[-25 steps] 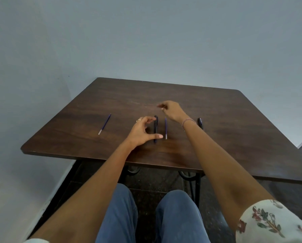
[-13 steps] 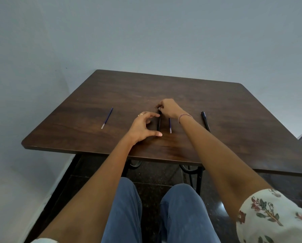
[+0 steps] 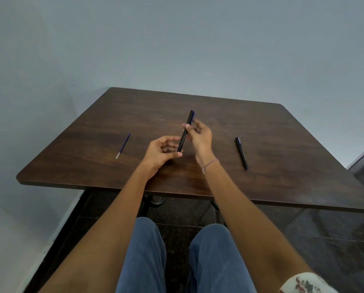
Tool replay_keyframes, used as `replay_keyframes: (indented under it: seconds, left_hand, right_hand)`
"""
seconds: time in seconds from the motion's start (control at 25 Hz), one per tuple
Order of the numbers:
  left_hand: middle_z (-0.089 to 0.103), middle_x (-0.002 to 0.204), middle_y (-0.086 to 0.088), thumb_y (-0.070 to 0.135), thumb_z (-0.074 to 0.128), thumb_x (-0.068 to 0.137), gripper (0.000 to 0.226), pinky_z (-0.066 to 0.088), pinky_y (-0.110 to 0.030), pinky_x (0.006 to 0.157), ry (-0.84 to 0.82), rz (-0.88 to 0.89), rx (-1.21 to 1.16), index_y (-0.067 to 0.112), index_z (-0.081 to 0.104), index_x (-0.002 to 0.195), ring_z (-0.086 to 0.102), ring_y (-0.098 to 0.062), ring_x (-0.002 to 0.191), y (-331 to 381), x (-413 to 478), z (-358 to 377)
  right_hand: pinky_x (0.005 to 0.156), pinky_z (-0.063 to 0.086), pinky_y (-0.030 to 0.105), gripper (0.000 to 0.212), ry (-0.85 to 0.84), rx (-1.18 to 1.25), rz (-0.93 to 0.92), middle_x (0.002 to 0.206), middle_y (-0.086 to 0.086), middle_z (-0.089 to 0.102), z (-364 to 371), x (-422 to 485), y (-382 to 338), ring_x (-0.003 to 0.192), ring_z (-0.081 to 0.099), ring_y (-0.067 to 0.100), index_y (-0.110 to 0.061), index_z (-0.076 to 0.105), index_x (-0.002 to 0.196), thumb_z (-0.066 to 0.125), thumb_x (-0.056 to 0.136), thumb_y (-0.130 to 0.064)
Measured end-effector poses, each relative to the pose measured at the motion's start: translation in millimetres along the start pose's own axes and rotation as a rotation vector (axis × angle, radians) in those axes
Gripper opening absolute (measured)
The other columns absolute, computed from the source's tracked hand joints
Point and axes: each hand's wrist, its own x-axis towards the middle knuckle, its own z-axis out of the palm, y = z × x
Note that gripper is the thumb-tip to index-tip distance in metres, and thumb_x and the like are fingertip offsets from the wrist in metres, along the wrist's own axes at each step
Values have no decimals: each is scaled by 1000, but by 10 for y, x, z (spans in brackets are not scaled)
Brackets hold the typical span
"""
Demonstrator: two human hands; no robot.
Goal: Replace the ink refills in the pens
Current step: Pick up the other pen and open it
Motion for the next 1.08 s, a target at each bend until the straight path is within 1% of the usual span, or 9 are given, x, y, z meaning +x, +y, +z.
replay_keyframes:
  seconds: [0.12,0.24,0.36,0.52,0.6,0.68,0.8,0.92,1.08]
  left_hand:
    - [68,95,-1,0,78,69,48,54,-21,80,7,23,13,24,64,108,66,-12,92,3,9,-17]
    - [70,99,4,22,69,84,21,54,-29,83,96,11,-100,20,65,104,65,-15,102,11,40,-13]
    - [69,102,-3,34,45,97,34,53,-25,76,209,-71,-378,9,60,114,66,-15,96,42,89,-79]
    - [71,104,-6,31,38,100,36,50,-19,61,177,-109,-582,8,57,120,68,-13,92,53,96,-154]
    - [73,101,-7,23,39,100,31,44,-15,48,131,-96,-622,7,59,116,70,-16,94,48,103,-145]
    - [74,101,-8,16,41,99,26,43,-14,42,87,-87,-638,7,61,113,70,-18,97,31,115,-149]
    - [74,102,-7,12,47,96,22,44,-13,44,50,-66,-590,10,63,111,69,-19,100,5,128,-186]
    - [75,100,-6,13,52,94,20,50,-19,56,52,-53,-519,11,65,108,69,-17,99,-13,135,-219]
    - [76,86,-3,5,56,91,16,57,-22,64,176,-35,-532,6,66,104,71,-12,82,2,116,-200]
  right_hand:
    - [90,53,29,38,10,56,2,105,10,72,99,-181,166,105,65,18,-7,54,128,61,91,-9]
    - [90,52,29,35,2,129,-29,106,13,71,126,-259,193,103,66,21,-5,60,121,66,87,-8]
    - [83,55,26,32,-95,98,-18,110,15,70,117,-374,279,101,67,21,-8,63,116,69,85,-9]
    - [69,56,18,35,-253,33,-17,101,11,72,138,-435,342,85,71,12,-4,63,118,70,84,-7]
    - [71,58,22,38,-355,42,28,95,10,72,137,-436,345,80,72,12,2,58,123,65,87,-3]
    - [76,59,28,41,-449,60,85,93,12,71,122,-428,344,78,72,14,5,52,128,61,89,0]
    - [79,59,31,38,-553,106,125,90,11,72,77,-415,323,81,72,18,5,51,127,58,90,1]
    - [75,59,30,30,-624,121,159,87,8,74,31,-400,295,81,73,20,2,57,121,58,91,1]
    - [71,59,26,17,-724,49,230,80,5,74,13,-376,227,78,73,19,-6,60,110,51,96,-4]
